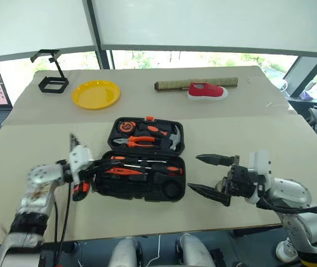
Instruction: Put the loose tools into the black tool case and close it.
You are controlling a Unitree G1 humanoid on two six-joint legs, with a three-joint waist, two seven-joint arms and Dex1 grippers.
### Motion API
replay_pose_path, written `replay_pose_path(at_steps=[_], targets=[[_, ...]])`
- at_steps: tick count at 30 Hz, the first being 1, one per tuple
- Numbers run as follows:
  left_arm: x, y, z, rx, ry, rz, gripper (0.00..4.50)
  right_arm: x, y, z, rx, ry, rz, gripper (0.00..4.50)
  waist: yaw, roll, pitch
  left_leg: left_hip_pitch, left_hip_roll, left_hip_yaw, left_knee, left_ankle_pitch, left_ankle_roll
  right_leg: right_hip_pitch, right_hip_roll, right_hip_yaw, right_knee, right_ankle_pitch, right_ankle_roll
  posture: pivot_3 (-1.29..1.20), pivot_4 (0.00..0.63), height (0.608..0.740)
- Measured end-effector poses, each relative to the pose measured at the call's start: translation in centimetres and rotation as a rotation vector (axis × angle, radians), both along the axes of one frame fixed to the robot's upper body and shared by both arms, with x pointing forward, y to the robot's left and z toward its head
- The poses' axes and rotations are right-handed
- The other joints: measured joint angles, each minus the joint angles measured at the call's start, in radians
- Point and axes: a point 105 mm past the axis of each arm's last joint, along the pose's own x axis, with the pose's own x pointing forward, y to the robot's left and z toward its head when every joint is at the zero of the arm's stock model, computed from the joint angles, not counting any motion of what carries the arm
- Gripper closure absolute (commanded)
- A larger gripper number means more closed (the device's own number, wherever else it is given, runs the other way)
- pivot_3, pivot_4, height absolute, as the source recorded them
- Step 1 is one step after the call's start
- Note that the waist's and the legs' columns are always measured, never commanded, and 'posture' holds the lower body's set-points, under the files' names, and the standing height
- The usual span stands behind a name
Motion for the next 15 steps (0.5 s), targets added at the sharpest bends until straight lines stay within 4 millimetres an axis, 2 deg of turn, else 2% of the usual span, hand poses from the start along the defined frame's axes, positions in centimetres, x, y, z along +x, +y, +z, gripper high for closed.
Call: replay_pose_path(at_steps=[4, 8, 11, 15], targets=[[-3.6, 4.7, 0.6, -0.022, -0.006, 0.270, 1.27, -0.5, -0.8, -0.1, 0.033, -0.038, -0.004, 0.00, 0.003, -0.001, 0.000, 0.000, -0.002, 0.001, 0.000, -0.001, 0.001, 0.001, -0.006, -0.002, 0.000, 0.000, 0.002, 0.00, 0.150, 0.740], [-8.5, 8.9, -0.8, -0.024, 0.038, 0.554, 0.06, -1.2, -0.8, -0.3, 0.078, -0.073, 0.015, 0.00, 0.006, -0.002, 0.000, 0.001, -0.002, 0.001, 0.000, -0.001, 0.001, 0.001, -0.008, -0.003, -0.002, -0.001, 0.001, 0.00, 0.150, 0.740], [-11.2, 10.6, -1.5, -0.044, 0.068, 0.698, 0.06, -1.6, -0.8, -0.6, 0.095, -0.097, 0.045, 0.00, 0.018, -0.004, 0.001, 0.003, -0.002, 0.001, 0.000, -0.001, 0.001, -0.001, -0.008, -0.003, -0.002, -0.005, -0.005, 0.00, 0.150, 0.740], [-12.8, 10.8, -1.8, -0.068, 0.085, 0.774, 0.06, -1.7, -0.9, -0.8, 0.112, -0.130, 0.069, 0.00, 0.030, -0.005, 0.001, 0.003, -0.002, 0.001, 0.001, -0.006, -0.006, 0.000, -0.009, -0.003, -0.002, -0.005, -0.005, 0.00, 0.150, 0.740]])
